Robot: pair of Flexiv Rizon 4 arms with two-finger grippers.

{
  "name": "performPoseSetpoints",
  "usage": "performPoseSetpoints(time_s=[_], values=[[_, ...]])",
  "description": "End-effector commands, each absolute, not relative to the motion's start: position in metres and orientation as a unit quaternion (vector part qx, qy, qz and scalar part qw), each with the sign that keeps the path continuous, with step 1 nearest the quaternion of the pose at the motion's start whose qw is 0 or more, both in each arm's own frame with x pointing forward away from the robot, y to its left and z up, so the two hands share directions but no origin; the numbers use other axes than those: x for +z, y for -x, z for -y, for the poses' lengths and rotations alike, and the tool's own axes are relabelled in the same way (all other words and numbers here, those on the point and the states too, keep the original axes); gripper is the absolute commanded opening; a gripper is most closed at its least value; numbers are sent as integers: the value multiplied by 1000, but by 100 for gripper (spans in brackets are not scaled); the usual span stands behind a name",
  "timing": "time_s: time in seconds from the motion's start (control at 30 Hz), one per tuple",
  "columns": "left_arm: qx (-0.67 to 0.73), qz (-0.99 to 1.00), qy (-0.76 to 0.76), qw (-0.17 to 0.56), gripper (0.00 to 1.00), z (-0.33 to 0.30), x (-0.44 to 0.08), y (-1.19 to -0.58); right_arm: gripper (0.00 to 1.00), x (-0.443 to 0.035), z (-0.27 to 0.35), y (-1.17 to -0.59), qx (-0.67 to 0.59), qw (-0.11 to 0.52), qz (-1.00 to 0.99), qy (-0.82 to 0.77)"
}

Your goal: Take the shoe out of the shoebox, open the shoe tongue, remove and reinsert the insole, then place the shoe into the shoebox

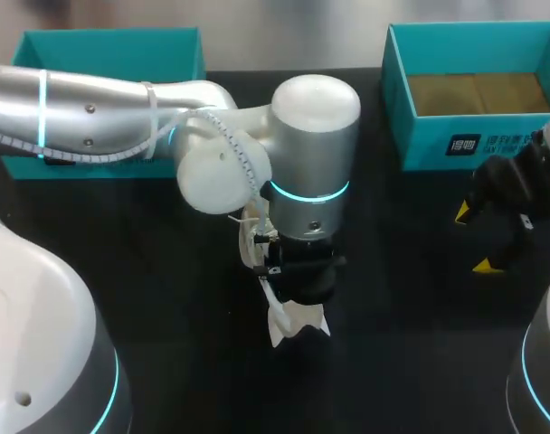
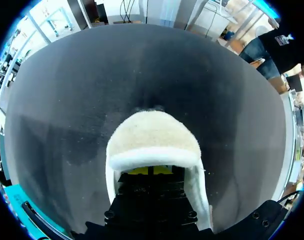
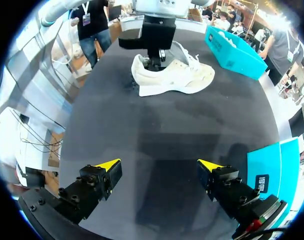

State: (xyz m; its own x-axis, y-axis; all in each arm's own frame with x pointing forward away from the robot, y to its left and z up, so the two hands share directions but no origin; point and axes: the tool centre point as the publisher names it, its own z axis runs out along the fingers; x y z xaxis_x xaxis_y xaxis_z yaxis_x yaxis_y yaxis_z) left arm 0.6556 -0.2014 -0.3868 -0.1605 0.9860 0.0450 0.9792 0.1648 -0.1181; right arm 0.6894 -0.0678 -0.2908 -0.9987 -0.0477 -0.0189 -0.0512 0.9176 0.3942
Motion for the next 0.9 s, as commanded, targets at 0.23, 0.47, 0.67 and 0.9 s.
performPoseSetpoints(time_s=[0.23,0.47,0.67,0.9], values=[[79,758,642,80,0,199,-368,-636,100,-291,67,-689,200,4,-980,25],[87,768,625,110,0,203,-407,-641,100,-291,67,-689,200,4,-980,25],[51,764,637,86,0,199,-425,-643,100,-291,67,-689,200,4,-980,25],[29,784,620,28,0,202,-415,-660,100,-291,67,-689,200,4,-980,25]])
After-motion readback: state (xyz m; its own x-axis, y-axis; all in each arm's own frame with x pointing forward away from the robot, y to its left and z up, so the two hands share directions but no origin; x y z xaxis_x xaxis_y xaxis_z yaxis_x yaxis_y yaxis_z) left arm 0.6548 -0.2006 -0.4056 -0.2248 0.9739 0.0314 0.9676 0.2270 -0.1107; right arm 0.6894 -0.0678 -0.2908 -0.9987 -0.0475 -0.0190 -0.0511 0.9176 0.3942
